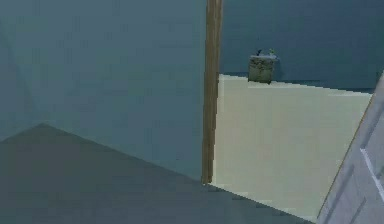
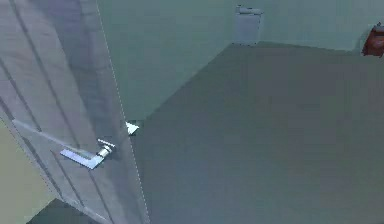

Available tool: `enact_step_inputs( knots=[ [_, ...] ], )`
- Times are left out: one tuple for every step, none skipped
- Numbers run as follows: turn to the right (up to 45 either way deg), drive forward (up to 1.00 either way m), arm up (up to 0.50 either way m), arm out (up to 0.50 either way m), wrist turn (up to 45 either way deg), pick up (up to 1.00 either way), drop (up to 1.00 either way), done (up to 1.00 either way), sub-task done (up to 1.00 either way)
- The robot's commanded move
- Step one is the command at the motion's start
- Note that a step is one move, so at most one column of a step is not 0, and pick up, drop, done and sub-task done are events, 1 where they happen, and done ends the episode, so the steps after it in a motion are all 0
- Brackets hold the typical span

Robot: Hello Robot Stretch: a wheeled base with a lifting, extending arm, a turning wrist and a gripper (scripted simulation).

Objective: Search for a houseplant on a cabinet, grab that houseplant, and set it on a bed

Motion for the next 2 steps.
enact_step_inputs(
  knots=[
    [24.0, 0.0, 0.0, 0.0, 0.0, 0.0, 0.0, 0.0, 0.0],
    [0.0, 0.75, 0.0, 0.0, 0.0, 0.0, 0.0, 0.0, 0.0]
  ],
)
